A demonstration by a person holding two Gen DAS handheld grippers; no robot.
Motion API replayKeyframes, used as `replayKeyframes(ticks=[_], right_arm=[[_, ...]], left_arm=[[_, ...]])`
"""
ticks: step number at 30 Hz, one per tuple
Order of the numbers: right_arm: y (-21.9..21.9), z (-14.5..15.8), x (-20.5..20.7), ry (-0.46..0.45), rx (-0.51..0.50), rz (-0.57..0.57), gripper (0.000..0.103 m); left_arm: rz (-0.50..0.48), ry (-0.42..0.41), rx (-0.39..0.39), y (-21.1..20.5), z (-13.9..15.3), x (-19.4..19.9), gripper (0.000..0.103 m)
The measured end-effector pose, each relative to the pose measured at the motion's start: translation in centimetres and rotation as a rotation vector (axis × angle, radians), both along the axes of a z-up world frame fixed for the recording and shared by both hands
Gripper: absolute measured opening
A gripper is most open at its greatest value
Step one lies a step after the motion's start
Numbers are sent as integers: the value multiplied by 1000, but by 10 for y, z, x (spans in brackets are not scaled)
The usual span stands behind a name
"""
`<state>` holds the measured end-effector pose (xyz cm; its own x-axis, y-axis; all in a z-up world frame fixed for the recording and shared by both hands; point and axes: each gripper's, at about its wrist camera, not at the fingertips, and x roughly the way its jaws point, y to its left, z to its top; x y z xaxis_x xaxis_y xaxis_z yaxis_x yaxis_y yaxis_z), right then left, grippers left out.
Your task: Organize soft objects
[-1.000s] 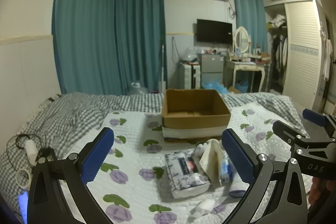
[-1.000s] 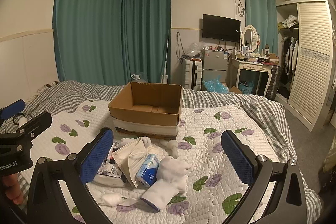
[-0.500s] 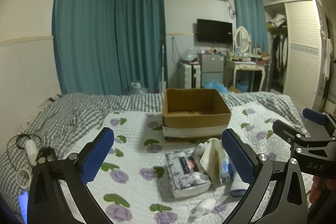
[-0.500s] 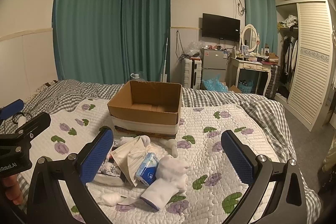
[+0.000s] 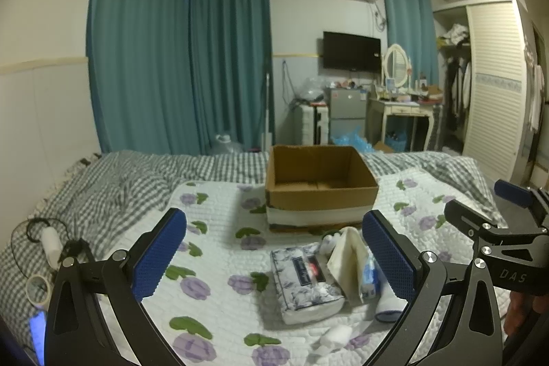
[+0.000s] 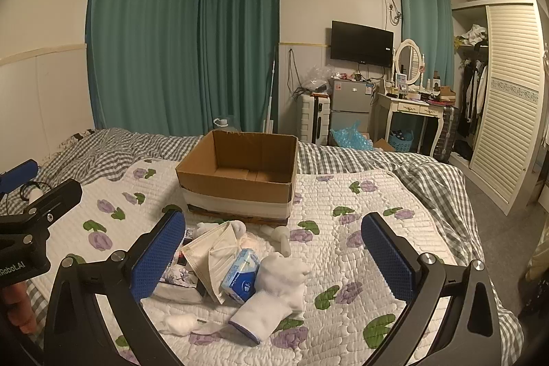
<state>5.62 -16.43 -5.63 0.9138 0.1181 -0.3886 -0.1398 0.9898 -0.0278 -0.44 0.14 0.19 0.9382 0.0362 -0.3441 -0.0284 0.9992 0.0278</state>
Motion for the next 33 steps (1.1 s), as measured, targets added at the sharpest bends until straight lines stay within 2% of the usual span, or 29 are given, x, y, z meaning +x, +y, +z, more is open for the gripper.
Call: replayKeyframes(ticks=[33], right_arm=[[2,-2,-2,-2,-19,-1,103]], left_arm=[[4,-4,-4,1,-1,2,103]])
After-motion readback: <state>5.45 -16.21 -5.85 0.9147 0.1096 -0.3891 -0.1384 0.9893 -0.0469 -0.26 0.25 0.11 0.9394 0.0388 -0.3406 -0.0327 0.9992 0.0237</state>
